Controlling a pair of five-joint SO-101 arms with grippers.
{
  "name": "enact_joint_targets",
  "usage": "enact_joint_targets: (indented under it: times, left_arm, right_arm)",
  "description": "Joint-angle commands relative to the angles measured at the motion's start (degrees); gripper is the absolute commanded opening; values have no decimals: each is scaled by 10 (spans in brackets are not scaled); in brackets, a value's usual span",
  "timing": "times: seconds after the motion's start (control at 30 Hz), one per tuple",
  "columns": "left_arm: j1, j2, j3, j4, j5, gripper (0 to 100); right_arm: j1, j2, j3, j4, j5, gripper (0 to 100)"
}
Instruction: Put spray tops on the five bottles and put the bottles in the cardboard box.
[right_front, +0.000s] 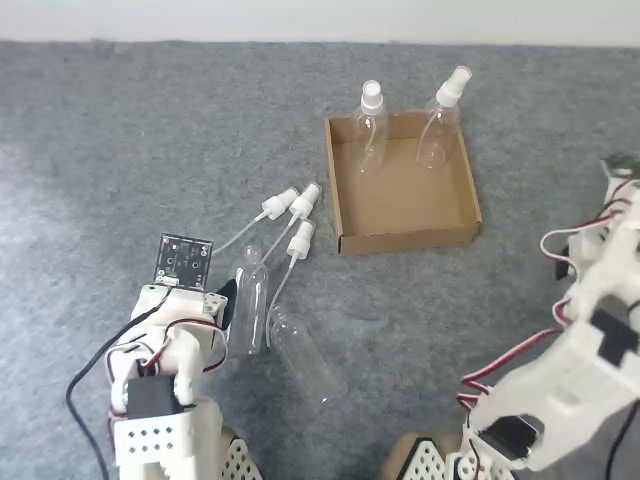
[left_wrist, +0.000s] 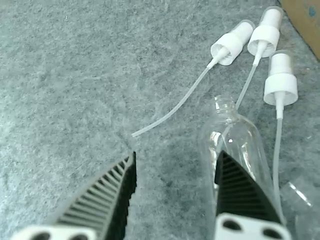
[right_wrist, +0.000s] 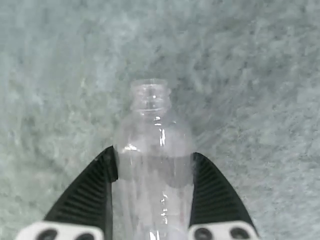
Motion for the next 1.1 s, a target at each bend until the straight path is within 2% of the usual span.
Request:
enact_joint_targets:
  times: [0.0,0.07,0.23,0.3,0.57,0.8,0.97,1.07]
  left_arm:
    - [-1,-6,-3,-12,-4,240]
    - [-1,-6,-3,-12,-4,240]
    - [-1,-6,-3,-12,-4,240]
    - [-1,-6,-3,-12,-4,240]
    - [-1,-6,-3,-12,-4,240]
    - [0,-6,-2,-13,-4,240]
    - [0,-6,-2,-12,-4,240]
    - [0,-6,-2,-12,-4,240]
  right_arm:
    - [-1,56,-114,51,-26,11]
    - [0,74,-138,66,-11,32]
    - [-5,85,-155,95,14,215]
    - [-5,84,-156,93,15,251]
    - [-4,39,-172,106,11,125]
    - [-5,-54,-172,132,-7,128]
    - [-4,-46,-170,131,-3,129]
    - [-12,-22,-160,130,18,194]
